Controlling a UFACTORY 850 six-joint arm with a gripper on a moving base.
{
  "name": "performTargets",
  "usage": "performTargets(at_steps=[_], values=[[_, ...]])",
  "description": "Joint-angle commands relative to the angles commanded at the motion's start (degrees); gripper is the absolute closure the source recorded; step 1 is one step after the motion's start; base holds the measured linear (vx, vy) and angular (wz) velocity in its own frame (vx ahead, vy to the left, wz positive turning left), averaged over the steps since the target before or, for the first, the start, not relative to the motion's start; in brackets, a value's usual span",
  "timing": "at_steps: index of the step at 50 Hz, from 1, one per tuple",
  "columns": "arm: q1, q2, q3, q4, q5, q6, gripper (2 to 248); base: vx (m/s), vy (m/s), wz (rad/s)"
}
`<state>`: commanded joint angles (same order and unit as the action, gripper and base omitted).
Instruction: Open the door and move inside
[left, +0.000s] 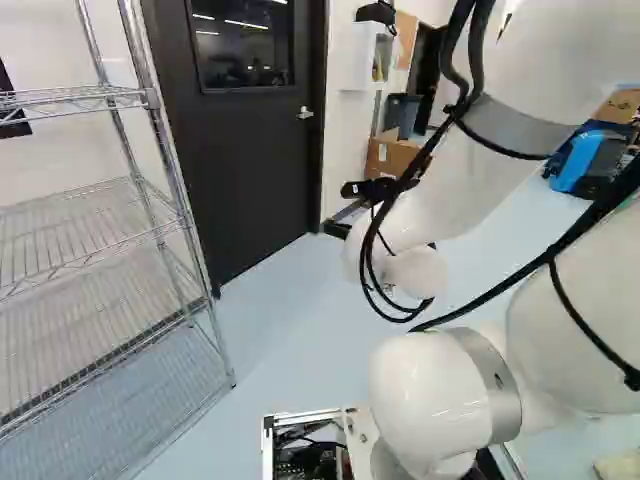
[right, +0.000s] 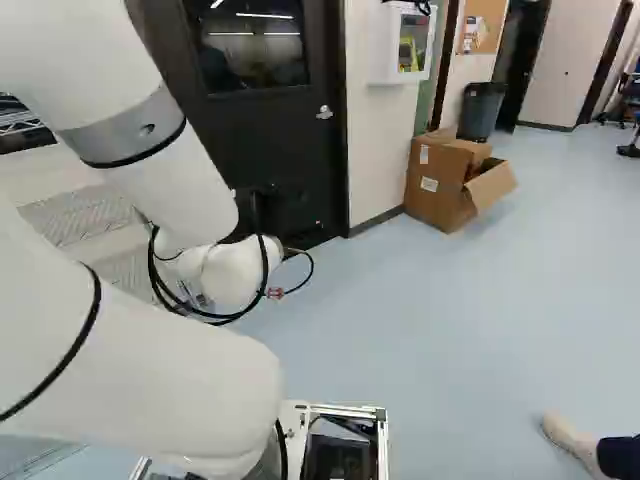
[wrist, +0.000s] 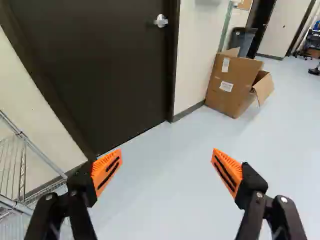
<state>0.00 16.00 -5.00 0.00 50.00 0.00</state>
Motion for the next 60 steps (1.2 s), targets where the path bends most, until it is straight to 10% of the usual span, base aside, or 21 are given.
performTargets(at_steps=[60], values=[[0.0,0.0,0.0,0.0,0.0,0.0,3,0.02,-0.004,-0.008]])
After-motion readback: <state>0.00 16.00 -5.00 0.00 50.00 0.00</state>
